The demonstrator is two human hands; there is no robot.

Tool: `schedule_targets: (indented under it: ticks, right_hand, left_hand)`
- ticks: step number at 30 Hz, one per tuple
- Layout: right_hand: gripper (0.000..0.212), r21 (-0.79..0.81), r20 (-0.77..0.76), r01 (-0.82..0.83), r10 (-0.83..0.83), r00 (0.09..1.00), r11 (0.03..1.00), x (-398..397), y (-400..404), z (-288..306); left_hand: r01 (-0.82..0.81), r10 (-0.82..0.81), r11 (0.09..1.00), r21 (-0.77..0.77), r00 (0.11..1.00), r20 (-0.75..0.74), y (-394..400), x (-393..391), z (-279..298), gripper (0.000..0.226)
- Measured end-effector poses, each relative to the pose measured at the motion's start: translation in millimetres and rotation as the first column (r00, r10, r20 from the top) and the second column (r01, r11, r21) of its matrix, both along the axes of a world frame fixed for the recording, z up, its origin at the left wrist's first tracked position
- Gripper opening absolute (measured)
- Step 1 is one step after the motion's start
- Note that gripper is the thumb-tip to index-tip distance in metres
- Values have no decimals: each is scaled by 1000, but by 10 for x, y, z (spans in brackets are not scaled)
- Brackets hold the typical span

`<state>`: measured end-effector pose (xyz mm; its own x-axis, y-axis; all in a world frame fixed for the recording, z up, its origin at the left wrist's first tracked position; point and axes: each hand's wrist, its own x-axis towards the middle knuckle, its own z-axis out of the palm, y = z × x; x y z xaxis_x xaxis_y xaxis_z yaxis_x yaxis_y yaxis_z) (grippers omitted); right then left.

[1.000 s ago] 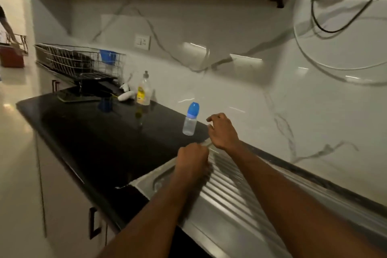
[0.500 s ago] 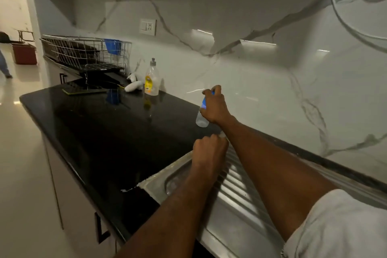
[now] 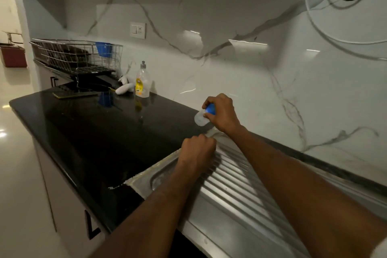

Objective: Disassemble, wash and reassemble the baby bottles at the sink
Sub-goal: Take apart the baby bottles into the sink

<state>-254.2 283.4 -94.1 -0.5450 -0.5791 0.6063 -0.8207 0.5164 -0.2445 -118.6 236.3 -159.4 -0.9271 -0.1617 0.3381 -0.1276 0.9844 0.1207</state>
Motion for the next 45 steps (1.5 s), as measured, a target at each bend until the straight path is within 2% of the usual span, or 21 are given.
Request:
schedule_targets:
  ticks: [3, 8, 10, 12, 14, 16, 19, 21, 22, 27, 30, 31, 32, 33, 35, 36, 41, 45]
  right_hand:
    - [25, -42, 4, 62, -62, 998, 997, 194, 734, 79]
    - [27, -47, 113, 151, -145, 983, 987, 849, 2217, 60]
    - [25, -32, 160, 183, -175, 971, 983, 1136, 2726, 35]
    - [24, -9, 200, 196, -190, 961, 981, 1386, 3114, -2]
    - [23, -19, 209, 200, -192, 959, 980, 1583, 3438, -14]
    - [24, -42, 186, 220, -208, 960, 975, 1703, 3691, -23]
    - [23, -91, 133, 255, -242, 961, 963, 1793, 3984, -84]
    - [20, -163, 130, 261, -241, 962, 951, 1835, 4203, -161]
    - [18, -194, 130, 261, -239, 962, 946, 1851, 4300, -200]
    - [11, -332, 85, 279, -265, 960, 901, 1789, 5006, -339]
    - [11, -397, 148, 466, -446, 883, 791, 1641, 5479, -583]
    - [12, -358, 206, 535, -494, 845, 766, 1579, 5642, -712]
    - [15, -249, 264, 572, -513, 817, 782, 1531, 5780, -816]
    - [19, -75, 324, 572, -522, 789, 817, 1486, 5906, -914]
    - [27, 300, 422, 468, -555, 717, 831, 1455, 6002, -1008]
    - [30, 398, 448, 399, -554, 701, 826, 1450, 5991, -1028]
    - [47, 444, 600, 280, -515, 612, 851, 1354, 5866, -1038]
    - [56, 444, 619, 289, -523, 586, 848, 1344, 5813, -1048]
  left_hand:
    - [165, -164, 986, 0, 980, -109, 24, 70, 3, 17]
    - [418, -431, 896, -147, 900, -68, 259, 252, 28, 26]
    - [474, -517, 843, -253, 844, -142, 439, 250, 8, 23]
    - [504, -565, 821, -268, 783, -258, 691, 284, 15, 20]
    - [545, -576, 816, -191, 743, -341, 1124, 379, 89, 20]
    - [636, -615, 770, -58, 713, -337, 1646, 449, 117, 39]
    - [750, -678, 650, 122, 645, -351, 2470, 495, 112, 68]
    - [797, -695, 566, 211, 599, -399, 2909, 468, 102, 66]
    - [803, -693, 552, 223, 591, -413, 3058, 449, 116, 62]
    - [763, -701, 642, 70, 622, -349, 3687, 134, 90, 53]
    - [705, -678, 709, 3, 683, -272, 3913, -95, -186, 50]
    - [692, -674, 722, -2, 703, -228, 3940, -161, -301, 52]
    - [677, -669, 735, -15, 722, -176, 3938, -204, -377, 53]
    - [668, -666, 744, -33, 735, -131, 3954, -249, -437, 52]
    - [684, -681, 729, -17, 723, -116, 3984, -297, -486, 51]
    - [708, -701, 707, 11, 702, -126, 3999, -305, -497, 51]
    - [786, -767, 615, 67, 616, -178, 4077, -313, -452, 38]
    - [760, -731, 633, 150, 650, -210, 4059, -271, -403, 40]
